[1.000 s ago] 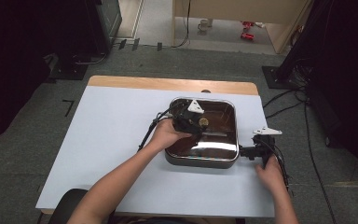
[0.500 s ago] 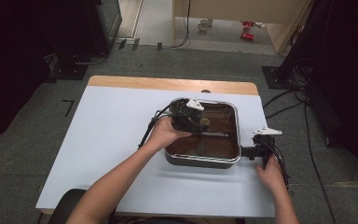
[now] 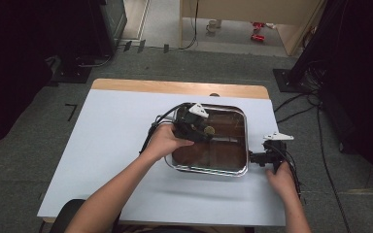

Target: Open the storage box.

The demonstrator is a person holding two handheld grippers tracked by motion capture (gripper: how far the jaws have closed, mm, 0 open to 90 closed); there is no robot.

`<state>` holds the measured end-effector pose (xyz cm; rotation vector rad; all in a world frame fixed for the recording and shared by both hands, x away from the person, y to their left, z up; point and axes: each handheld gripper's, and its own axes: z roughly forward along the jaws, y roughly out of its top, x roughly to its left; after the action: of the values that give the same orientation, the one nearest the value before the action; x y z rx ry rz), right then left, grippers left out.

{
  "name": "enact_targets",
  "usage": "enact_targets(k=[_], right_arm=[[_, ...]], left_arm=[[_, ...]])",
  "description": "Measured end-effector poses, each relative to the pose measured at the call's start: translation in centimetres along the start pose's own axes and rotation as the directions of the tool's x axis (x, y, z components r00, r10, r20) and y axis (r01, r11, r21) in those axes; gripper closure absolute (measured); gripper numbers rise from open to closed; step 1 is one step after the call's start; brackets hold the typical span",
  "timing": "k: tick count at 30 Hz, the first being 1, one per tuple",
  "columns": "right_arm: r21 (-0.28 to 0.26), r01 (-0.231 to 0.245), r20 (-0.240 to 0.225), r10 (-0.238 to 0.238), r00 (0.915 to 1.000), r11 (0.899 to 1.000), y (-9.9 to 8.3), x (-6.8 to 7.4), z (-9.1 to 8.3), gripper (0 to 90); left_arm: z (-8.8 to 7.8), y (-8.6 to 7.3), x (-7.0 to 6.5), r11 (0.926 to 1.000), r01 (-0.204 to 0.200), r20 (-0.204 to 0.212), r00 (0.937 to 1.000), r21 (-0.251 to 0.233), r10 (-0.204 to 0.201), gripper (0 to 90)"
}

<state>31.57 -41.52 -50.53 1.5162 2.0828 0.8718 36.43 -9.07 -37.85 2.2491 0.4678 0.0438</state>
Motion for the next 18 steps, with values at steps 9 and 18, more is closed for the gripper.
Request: enact_targets(k=[9, 18], right_arm=[[0.000, 0.000, 0.001, 0.000, 1.0000, 1.000, 0.0, 0.0, 0.0, 0.0], [-0.001, 0.000, 0.001, 0.000, 1.0000, 1.000, 0.0, 0.0, 0.0, 0.0]], left_arm=[[-2.7, -0.8, -0.3, 0.9995, 0.018, -0.013, 0.9997, -0.024, -0.018, 59.1], [-5.5, -1.7, 0.1, 0.9981, 0.042, -0.038, 0.9983, -0.045, -0.043, 59.1]])
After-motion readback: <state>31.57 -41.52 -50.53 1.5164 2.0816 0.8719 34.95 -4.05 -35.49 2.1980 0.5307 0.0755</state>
